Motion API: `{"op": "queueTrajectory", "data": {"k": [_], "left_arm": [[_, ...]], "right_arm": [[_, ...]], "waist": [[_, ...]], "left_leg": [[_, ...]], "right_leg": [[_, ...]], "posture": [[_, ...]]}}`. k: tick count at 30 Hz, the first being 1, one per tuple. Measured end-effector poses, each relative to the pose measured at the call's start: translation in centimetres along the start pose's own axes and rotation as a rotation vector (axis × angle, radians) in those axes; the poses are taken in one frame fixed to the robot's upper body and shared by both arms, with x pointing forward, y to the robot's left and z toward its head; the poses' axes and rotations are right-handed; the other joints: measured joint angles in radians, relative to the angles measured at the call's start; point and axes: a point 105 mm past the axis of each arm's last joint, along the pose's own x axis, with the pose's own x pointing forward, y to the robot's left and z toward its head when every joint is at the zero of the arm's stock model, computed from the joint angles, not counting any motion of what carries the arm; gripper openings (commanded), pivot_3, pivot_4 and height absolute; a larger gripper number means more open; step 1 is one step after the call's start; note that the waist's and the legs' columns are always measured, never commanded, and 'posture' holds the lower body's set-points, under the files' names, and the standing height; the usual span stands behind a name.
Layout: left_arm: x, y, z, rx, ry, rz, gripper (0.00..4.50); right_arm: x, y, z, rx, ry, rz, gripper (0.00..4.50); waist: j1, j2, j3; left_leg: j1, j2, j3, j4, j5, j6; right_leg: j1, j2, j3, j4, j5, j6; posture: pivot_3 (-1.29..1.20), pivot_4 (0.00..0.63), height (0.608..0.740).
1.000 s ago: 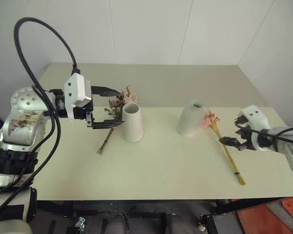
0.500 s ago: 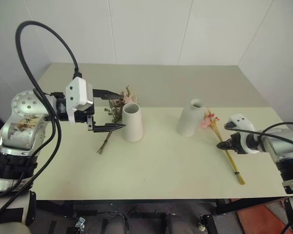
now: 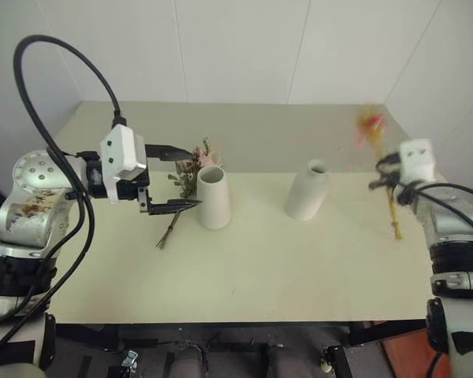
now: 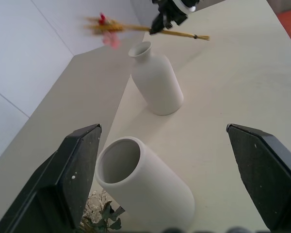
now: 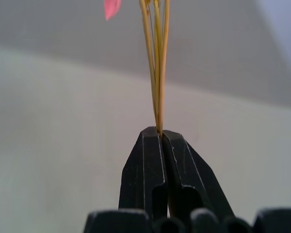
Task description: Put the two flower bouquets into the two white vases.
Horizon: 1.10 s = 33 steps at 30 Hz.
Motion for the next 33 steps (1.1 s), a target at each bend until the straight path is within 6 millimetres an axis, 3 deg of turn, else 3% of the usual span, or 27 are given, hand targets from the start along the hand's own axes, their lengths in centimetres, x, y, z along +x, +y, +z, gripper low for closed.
{"op": "queueTrajectory", "data": {"k": [2,5,8,10,12,17,23,33], "left_arm": [[-0.1,0.0,0.0,-0.001,0.001,0.000,4.50],[-0.2,0.1,0.0,-0.003,0.003,0.001,4.50],[-0.2,0.0,0.0,-0.004,0.002,-0.001,4.50],[-0.2,0.1,-0.1,-0.007,0.003,0.000,4.50],[-0.3,0.1,-0.2,-0.011,0.004,0.000,4.50],[-0.4,0.4,-0.5,-0.027,0.003,0.009,4.50],[-0.4,0.4,-0.7,-0.034,0.004,0.008,4.50],[-0.8,0.3,-0.8,-0.034,0.011,0.020,4.50]], "right_arm": [[-0.8,-0.9,4.1,0.049,-0.188,-0.034,0.03],[-3.7,0.5,10.4,0.348,-0.517,0.097,0.03],[-6.8,2.1,14.3,0.449,-0.715,0.217,0.03],[-8.1,3.3,15.2,0.461,-0.765,0.272,0.03],[-8.3,4.6,15.1,0.481,-0.764,0.307,0.03],[-6.4,8.6,12.0,0.545,-0.640,0.373,0.03],[-4.9,8.9,11.0,0.539,-0.626,0.361,0.03],[-4.1,10.1,9.5,0.522,-0.596,0.393,0.03]], "waist": [[0.000,0.000,0.000],[-0.005,0.000,0.000],[-0.003,0.000,0.000],[-0.001,0.000,0.000],[-0.001,0.000,0.000],[-0.002,0.000,0.000],[0.000,0.001,0.000],[-0.003,0.001,0.000]], "left_leg": [[0.000,0.000,0.000,-0.001,0.000,0.000],[0.002,0.001,0.000,-0.002,0.000,0.000],[0.003,0.001,0.000,-0.002,0.000,0.000],[0.004,0.001,0.000,-0.001,0.000,0.000],[0.005,0.001,0.000,-0.001,0.000,0.000],[0.003,0.001,0.000,-0.001,0.000,0.000],[0.002,0.001,0.001,-0.001,0.000,0.000],[0.003,0.002,0.001,-0.001,0.000,0.000]], "right_leg": [[0.000,0.000,0.000,0.000,0.000,0.000],[0.001,0.001,0.001,0.001,0.000,0.000],[0.001,0.001,0.000,0.002,0.000,0.000],[0.003,0.001,0.000,0.001,0.000,-0.001],[0.005,0.001,0.000,0.001,0.000,-0.001],[0.002,0.001,0.000,0.001,0.001,-0.002],[0.001,0.001,0.000,0.000,0.001,-0.002],[0.002,0.002,0.000,0.001,0.001,-0.002]], "posture": [[0.00,0.150,0.740],[0.00,0.150,0.740],[0.00,0.150,0.740],[0.00,0.150,0.740],[0.00,0.150,0.740],[0.00,0.150,0.740],[0.00,0.150,0.740],[0.00,0.150,0.740]]}}
